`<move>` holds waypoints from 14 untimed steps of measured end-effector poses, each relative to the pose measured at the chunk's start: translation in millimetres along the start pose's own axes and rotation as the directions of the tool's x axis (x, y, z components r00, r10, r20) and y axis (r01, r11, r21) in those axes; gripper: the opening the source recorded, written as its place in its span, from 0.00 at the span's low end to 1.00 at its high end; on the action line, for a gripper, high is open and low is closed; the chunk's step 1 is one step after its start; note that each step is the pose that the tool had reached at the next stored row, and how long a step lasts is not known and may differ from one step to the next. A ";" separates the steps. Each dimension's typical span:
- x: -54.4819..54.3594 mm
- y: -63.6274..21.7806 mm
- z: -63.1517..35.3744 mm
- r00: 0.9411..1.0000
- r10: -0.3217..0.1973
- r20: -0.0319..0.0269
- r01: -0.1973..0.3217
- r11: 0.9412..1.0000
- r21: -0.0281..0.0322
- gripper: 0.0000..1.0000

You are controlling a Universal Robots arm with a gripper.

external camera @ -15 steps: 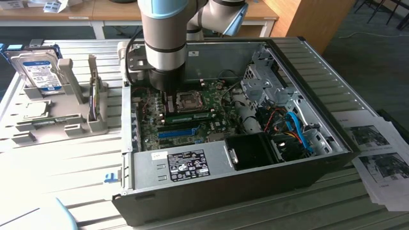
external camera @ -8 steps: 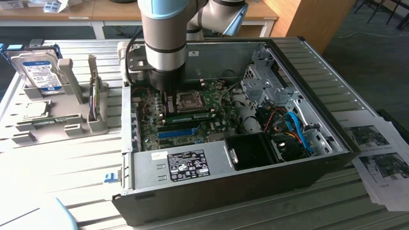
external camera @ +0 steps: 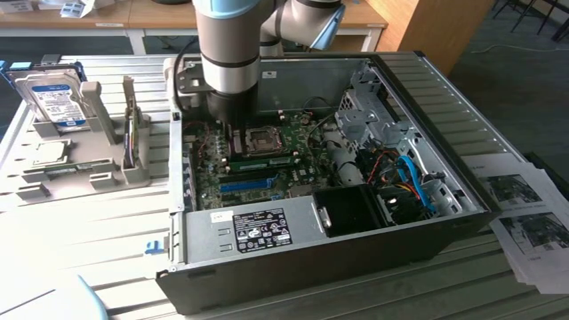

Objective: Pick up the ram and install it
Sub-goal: 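Press down the ram until it locks into place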

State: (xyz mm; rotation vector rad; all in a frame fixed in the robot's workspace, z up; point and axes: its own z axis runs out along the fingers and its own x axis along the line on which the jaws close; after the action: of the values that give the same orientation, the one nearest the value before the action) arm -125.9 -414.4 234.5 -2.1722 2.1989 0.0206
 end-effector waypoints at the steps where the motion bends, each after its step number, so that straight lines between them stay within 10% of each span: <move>1: -0.1 -0.1 -2.6 1.000 0.000 0.000 0.000 1.000 0.000 0.09; 14: -0.3 -0.2 -6.1 1.000 0.000 0.000 0.000 1.000 0.000 0.09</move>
State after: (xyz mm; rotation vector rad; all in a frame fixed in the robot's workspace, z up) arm -125.9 -414.4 240.6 -2.1723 2.1990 0.0205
